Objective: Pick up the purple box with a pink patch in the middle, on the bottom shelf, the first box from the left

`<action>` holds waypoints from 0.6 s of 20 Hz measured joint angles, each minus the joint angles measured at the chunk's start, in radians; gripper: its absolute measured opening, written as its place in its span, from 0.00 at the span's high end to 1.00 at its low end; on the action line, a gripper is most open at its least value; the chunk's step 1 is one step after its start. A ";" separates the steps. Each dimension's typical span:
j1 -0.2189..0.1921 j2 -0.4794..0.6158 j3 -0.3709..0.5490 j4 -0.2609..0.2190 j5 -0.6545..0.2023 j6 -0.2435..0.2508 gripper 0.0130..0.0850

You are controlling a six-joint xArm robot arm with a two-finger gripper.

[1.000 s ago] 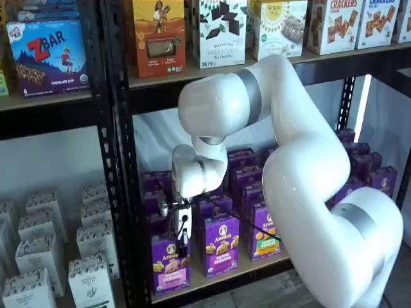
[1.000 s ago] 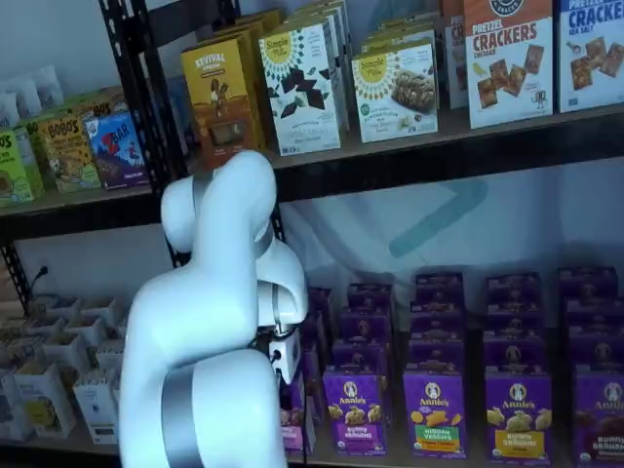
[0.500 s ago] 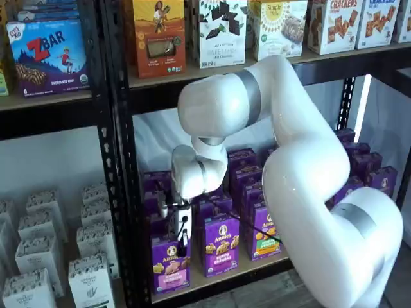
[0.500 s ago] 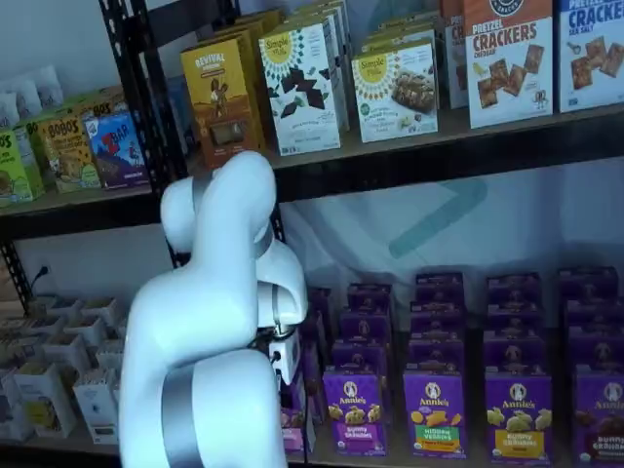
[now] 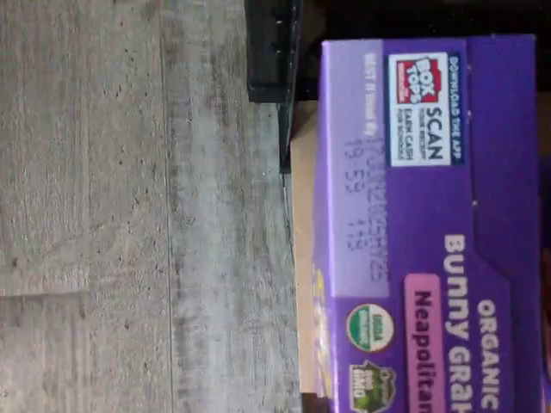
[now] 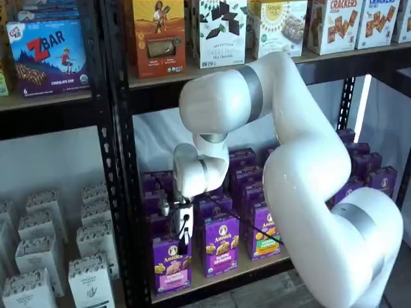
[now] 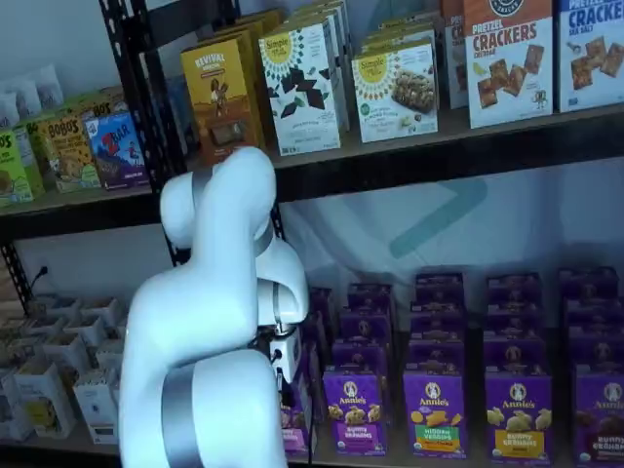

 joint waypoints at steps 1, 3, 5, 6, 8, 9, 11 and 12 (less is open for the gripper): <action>0.000 -0.001 0.002 -0.001 -0.001 0.000 0.72; 0.000 -0.005 0.008 -0.003 -0.008 0.003 0.72; 0.000 -0.009 0.013 -0.010 -0.013 0.009 0.72; 0.001 -0.011 0.016 -0.012 -0.013 0.011 0.72; 0.002 -0.020 0.025 -0.021 -0.009 0.020 0.72; 0.002 -0.029 0.035 -0.028 -0.008 0.028 0.72; 0.005 -0.051 0.062 -0.044 -0.009 0.044 0.72; 0.007 -0.063 0.077 -0.052 -0.010 0.052 0.72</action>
